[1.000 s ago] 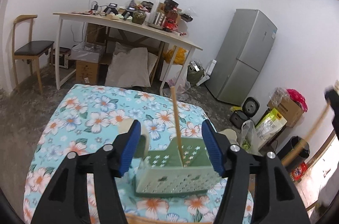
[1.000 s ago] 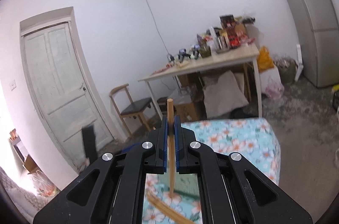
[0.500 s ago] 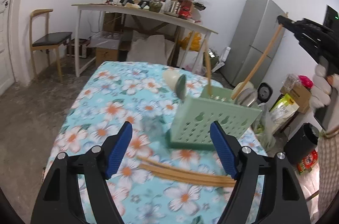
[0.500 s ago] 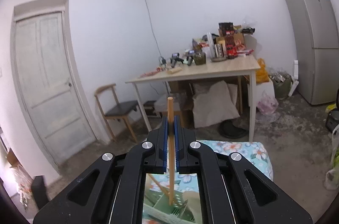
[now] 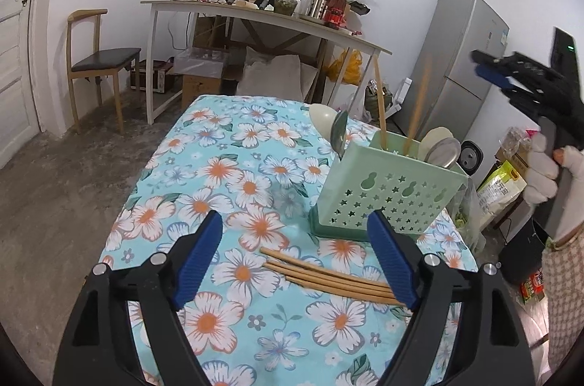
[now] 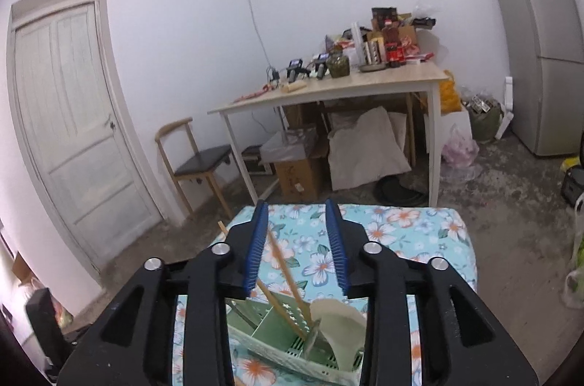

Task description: Organize utensils

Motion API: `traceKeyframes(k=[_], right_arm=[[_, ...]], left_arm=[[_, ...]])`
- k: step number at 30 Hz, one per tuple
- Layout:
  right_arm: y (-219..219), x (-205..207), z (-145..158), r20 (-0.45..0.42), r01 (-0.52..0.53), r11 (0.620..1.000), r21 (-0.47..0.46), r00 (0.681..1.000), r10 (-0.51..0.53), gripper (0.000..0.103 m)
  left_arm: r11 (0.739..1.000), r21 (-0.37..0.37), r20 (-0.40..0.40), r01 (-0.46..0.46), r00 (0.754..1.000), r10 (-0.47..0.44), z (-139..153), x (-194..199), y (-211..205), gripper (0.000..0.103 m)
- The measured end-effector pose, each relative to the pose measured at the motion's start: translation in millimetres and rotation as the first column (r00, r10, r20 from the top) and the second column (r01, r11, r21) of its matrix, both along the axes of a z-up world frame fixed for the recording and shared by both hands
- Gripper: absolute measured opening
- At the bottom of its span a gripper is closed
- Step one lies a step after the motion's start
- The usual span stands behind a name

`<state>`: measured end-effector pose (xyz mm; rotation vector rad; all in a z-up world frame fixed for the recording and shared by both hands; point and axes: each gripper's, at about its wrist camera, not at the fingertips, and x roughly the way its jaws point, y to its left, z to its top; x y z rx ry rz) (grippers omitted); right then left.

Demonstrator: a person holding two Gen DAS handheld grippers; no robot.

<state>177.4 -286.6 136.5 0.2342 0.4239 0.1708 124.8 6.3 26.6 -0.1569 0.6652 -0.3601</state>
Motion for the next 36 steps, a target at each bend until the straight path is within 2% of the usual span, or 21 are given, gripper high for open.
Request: traceKeyframes(k=[4,6,7,9,12,19,24,30,36], right_arm=[[-3,-35,6,0.036,0.021,0.999,0.034,0.999,-0.022,0.055],[0,-59,4,0.055,0.016,0.999,0.045,0.998,-0.018,0.068],[2,-68,2,0.062,0.010,0.999,0.045,0.998,-0.012,0.071],[9,-86,-5,0.067,-0.006,1.000,0.019,0.998,0.004,0.086],[20,-101,-19,0.048,-0.013,1.000,-0.017,0.999,0.013,0.095],[39,-112,-78,-0.092,0.017,0.998,-0.057,0.995,-0.022,0.095],[50,-114,-116,-0.187,0.055,0.992,-0.115,0.979,-0.076,0.095],[30,-114,-139,-0.294,0.076,0.997,-0.007,0.953,-0.075,0.095],[16,-118,-146,-0.310,0.102,0.993,0.057,0.947,-0.080,0.095]], left_arm=[[1.000,0.000,0.011,0.012,1.000,-0.012,-1,-1,-5,0.085],[1.000,-0.004,0.012,0.015,1.000,-0.015,-2,-1,-8,0.087],[1.000,-0.004,0.011,0.018,1.000,-0.018,-2,-1,-9,0.088],[1.000,-0.001,0.007,0.020,1.000,-0.020,-3,0,-13,0.090],[1.000,0.006,0.012,0.018,1.000,-0.018,-2,1,-18,0.092],[1.000,0.021,-0.001,0.010,1.000,-0.009,-9,0,-30,0.093],[0.999,0.043,-0.029,0.006,1.000,-0.005,-20,0,-33,0.093],[0.999,0.047,-0.089,-0.023,0.996,0.028,-33,5,-31,0.093],[0.998,0.042,-0.142,-0.043,0.989,0.049,-45,10,-30,0.093]])
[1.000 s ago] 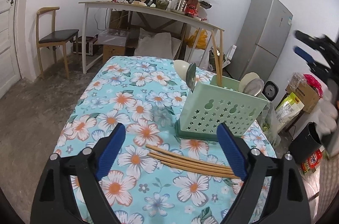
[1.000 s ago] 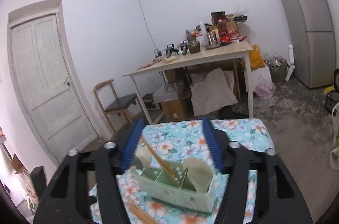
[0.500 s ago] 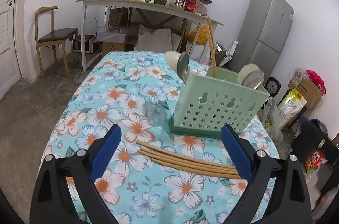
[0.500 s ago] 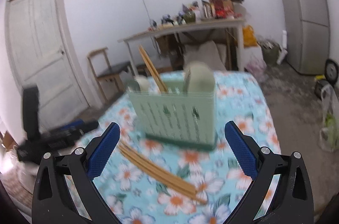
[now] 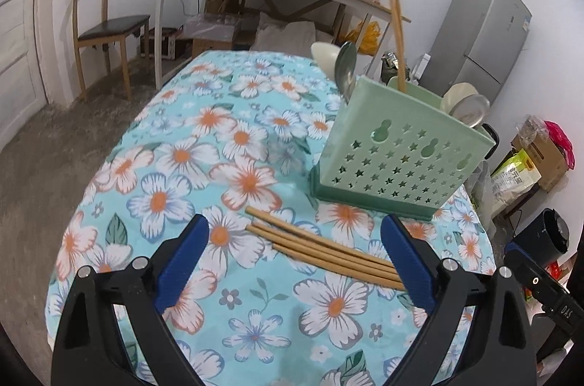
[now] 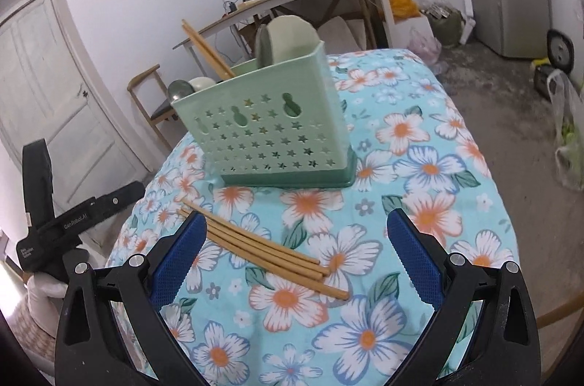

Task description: Organize utensils

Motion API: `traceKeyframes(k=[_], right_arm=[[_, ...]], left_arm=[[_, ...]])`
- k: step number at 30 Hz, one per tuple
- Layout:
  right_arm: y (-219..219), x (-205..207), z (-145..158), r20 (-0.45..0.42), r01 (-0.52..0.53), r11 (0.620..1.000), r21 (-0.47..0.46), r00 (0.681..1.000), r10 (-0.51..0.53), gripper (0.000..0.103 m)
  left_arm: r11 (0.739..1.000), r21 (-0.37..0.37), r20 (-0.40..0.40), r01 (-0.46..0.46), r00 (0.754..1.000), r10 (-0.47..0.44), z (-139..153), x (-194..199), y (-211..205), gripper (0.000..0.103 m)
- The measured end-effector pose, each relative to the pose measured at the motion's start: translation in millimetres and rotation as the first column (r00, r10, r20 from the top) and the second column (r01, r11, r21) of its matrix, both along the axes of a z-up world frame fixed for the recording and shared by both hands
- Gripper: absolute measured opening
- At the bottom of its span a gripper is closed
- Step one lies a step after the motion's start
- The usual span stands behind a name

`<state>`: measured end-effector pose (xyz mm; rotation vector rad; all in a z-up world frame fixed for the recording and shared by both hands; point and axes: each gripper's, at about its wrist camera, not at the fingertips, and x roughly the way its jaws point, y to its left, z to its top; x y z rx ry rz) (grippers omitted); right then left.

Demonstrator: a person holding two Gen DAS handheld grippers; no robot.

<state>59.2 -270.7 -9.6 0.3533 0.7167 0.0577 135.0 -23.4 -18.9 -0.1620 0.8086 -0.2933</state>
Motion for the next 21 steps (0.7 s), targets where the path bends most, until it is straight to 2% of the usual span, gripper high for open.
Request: traceKeyframes(k=[9,12,13,17,21], right_arm=[[-6,-1,-12,-0.034,0.005,0.999,0.035,0.999,-0.003,0.095],[-9,0,-17,-0.055,0.016,0.998,0.054,0.998,-0.013,0.095],[-11,1,-20,-0.065,0.022,0.998,0.067,0.998,-0.018,0.095],[-15,3,-24,-0.086,0.034,0.995,0.097,0.996,-0.025,0.095],[-14,3,-25,-0.092,0.032,0.994,0.103,0.996,-0.023,0.095]], left_arm=[[0.995,-0.096,-0.139,-0.016,0.990,0.002,-24,10,2,0.092],[0.987,-0.161,-0.198,-0.024,0.980,-0.009,-33,14,6,0.086],[0.982,-0.186,-0.220,-0.032,0.975,-0.010,-37,15,8,0.080],[0.943,-0.323,-0.328,-0.083,0.944,-0.029,-55,24,18,0.059],[0.854,-0.484,-0.439,-0.192,0.897,-0.047,-81,35,34,0.045]])
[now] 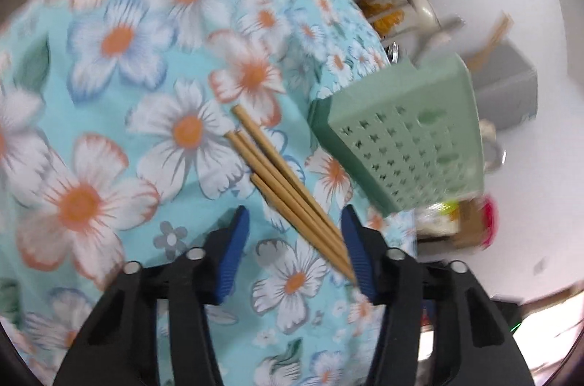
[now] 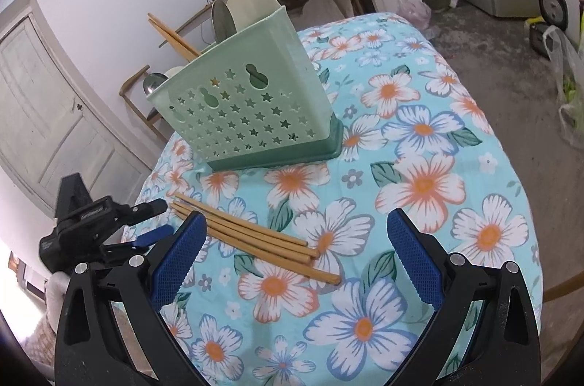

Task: Organize utensils
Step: 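Grasp wooden chopsticks lying on the cloth with the left tool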

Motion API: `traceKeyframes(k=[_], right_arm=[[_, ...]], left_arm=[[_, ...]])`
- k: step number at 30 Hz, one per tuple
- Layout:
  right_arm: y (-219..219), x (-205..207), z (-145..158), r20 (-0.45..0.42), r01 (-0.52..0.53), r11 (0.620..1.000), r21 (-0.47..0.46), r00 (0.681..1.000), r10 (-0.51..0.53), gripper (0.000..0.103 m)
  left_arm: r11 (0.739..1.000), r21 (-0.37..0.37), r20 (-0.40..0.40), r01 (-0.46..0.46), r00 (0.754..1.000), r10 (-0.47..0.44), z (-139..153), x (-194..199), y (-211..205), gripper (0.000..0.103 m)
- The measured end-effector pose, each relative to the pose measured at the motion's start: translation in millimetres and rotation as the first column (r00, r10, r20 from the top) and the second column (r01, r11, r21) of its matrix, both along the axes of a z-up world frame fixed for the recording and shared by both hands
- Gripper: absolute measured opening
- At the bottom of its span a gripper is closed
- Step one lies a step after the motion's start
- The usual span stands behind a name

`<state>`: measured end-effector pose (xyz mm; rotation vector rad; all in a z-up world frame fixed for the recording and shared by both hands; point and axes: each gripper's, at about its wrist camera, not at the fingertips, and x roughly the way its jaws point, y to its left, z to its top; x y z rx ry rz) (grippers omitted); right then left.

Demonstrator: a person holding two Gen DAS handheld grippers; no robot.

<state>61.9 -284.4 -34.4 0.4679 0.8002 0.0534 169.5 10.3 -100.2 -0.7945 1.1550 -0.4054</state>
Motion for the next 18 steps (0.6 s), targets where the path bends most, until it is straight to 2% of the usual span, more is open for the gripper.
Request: traceKeyframes(k=[2,6,10,18], right_arm=[[1,0,0,-0.004,-0.002,1.000,0.000,1.000,0.002,0.095],[1,0,-1,-0.009,-0.002,1.000,-0.002,1.000,0.002,0.095],[2,-1,-1,-0.012,0.001,1.000,-0.005,1.000,-0.001,0.095],[2,-2,0,-0.013,0.004,1.000,-0.008,1.000,-0.004,0.095]], left_arm=[[0.995,-0.090,-0.053,-0.042,0.998,0.037,-13,6,8,0.038],[0.979,-0.172,-0.125,-0.108,0.988,0.087,-31,12,16,0.024],[0.975,-0.185,-0.133,-0.125,0.986,0.101,-34,13,16,0.014],[0.971,-0.197,-0.130,-0.138,0.985,0.114,-34,7,22,0.008]])
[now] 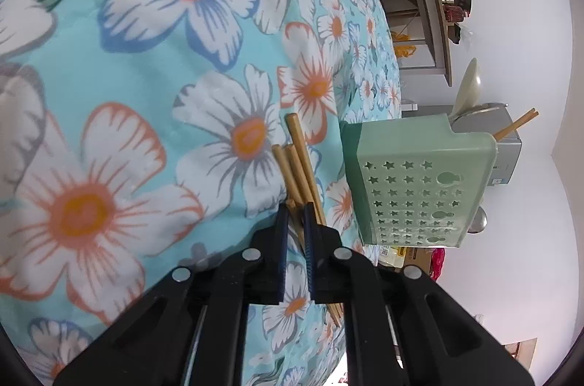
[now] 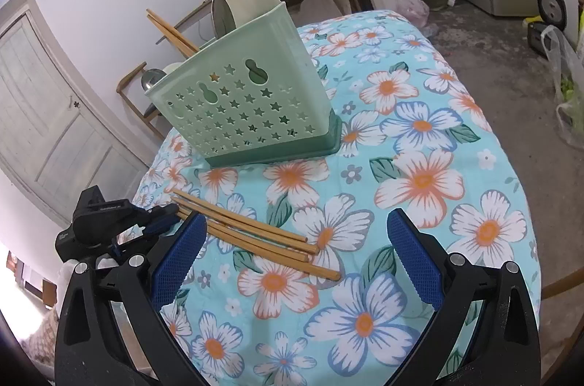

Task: Organize utensils
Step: 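Grasp wooden chopsticks lying on the cloth with the left tool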

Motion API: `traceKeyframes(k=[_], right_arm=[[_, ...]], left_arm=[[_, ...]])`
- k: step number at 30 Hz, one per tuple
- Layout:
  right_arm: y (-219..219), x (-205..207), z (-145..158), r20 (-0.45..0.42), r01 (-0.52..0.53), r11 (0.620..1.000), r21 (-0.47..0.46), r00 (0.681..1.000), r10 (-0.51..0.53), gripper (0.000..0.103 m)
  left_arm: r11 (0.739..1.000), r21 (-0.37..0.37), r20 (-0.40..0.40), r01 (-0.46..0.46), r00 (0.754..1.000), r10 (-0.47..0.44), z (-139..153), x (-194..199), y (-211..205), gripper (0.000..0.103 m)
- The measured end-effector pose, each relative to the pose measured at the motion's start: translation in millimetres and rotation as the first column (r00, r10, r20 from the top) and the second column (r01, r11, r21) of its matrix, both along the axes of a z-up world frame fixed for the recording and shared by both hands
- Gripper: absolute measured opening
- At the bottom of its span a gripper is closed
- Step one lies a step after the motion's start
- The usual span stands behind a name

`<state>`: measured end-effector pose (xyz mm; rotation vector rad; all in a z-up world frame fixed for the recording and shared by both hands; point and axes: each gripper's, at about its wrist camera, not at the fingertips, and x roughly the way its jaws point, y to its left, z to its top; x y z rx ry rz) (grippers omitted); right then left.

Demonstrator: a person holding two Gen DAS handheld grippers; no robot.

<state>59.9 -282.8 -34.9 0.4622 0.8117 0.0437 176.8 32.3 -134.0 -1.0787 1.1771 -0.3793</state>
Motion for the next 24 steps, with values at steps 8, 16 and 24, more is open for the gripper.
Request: traceKeyframes(k=[8,16,24], right_arm=[[0,-1,1,0.003,-0.001,1.000,-0.002,1.000,0.001,0.095],[9,-3,3,0.004,-0.012,1.000,-0.005,1.000,0.012,0.095],[5,-7,0,-0.007,0.009,1.000,0.000,1.000,-0.009,0.095]], left_arm=[[0.997,0.074,0.018,-0.007,1.000,0.006,17,-15,19,0.008],[0.994,0.108,-0.040,-0.018,0.999,0.022,10,-12,28,0.010],[0.992,0.120,-0.086,-0.038,0.995,0.049,5,-5,23,0.011]])
